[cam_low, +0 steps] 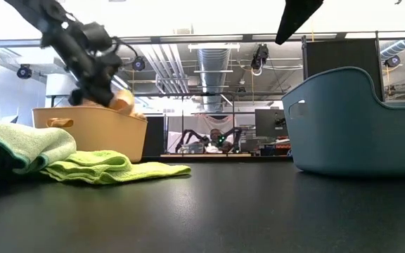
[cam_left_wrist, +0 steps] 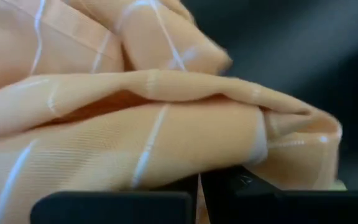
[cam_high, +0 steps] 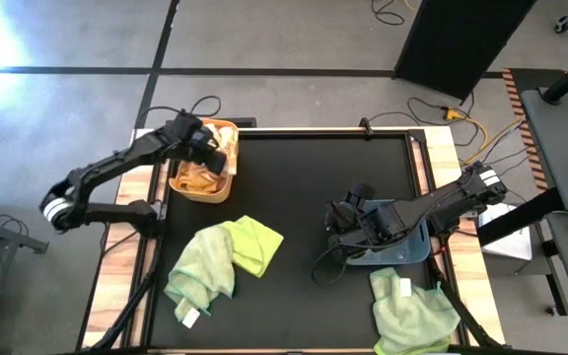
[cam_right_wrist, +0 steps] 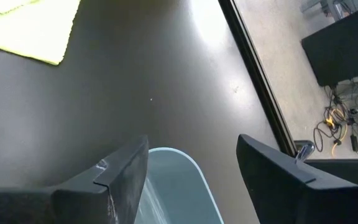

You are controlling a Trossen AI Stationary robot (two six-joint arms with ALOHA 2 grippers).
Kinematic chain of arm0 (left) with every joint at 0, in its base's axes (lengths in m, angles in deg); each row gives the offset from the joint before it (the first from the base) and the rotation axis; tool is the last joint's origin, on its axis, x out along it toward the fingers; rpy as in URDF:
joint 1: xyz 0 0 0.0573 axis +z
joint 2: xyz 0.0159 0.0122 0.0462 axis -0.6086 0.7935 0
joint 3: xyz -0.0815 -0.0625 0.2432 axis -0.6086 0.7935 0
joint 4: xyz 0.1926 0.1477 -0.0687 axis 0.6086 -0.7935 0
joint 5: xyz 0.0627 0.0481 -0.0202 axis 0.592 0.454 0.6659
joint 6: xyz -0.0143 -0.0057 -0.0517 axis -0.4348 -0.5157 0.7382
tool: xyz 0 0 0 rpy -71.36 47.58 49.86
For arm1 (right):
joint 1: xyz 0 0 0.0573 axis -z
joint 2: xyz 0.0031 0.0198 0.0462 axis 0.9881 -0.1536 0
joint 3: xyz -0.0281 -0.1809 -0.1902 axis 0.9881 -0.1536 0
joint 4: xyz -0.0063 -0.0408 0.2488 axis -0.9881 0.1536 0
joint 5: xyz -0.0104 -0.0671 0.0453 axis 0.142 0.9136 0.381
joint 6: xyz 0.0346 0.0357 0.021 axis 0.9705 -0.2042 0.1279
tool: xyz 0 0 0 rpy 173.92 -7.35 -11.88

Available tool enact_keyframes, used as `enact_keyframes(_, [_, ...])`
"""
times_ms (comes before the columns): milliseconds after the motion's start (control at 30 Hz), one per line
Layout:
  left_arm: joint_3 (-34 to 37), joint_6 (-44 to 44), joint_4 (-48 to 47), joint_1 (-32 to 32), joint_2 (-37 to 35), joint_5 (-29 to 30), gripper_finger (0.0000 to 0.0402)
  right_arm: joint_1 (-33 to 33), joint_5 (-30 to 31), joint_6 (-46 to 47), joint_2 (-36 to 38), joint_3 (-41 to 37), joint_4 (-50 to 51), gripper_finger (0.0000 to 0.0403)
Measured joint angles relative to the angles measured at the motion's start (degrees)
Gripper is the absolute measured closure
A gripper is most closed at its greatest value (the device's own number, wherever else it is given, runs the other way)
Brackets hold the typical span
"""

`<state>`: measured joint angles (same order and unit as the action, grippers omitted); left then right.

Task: Sort towels by color in basket
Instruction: Put the light yellow microfiber cloth into the yellow bin

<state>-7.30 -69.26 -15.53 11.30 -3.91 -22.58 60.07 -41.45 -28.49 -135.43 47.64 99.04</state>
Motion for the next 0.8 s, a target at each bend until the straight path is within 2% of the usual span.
enact_keyframes(67, [0.73,2.8,4.01,0.46,3.15,3.43,0.0401,0.01,0.0,-0.07,0.0,-0.01,-0.03,0.0167])
enact_keyframes(200, [-0.66,7.16,6.62,1.68,9.74,15.03,0.0402,-0.01,0.0,-0.07,0.0,-0.01,-0.01,0.016])
enact_keyframes(300, [-2.41,8.89,6.81,2.08,14.52,18.98,0.0402,-0.01,0.0,-0.07,-0.02,-0.05,-0.04,0.0155])
enact_keyframes(500, [-4.14,9.15,6.18,2.17,23.3,16.08,0.0401,-0.01,0.02,0.11,-0.07,-1.87,-0.32,0.0147])
enact_keyframes(600, [-4.47,5.79,4.06,2.2,25.87,14.86,0.0401,-0.01,-0.05,0.11,-0.12,-3.37,-0.27,0.0148])
enact_keyframes(700, [-4.47,2.16,1.95,2.17,25.86,11.99,0.0401,-0.01,-0.07,0.11,-0.16,-4.19,-0.24,0.0153])
enact_keyframes(800, [-4.0,-0.88,-0.42,1.81,22.85,10.23,0.0401,-0.01,-0.03,0.09,-0.17,-4.21,-0.36,0.0158])
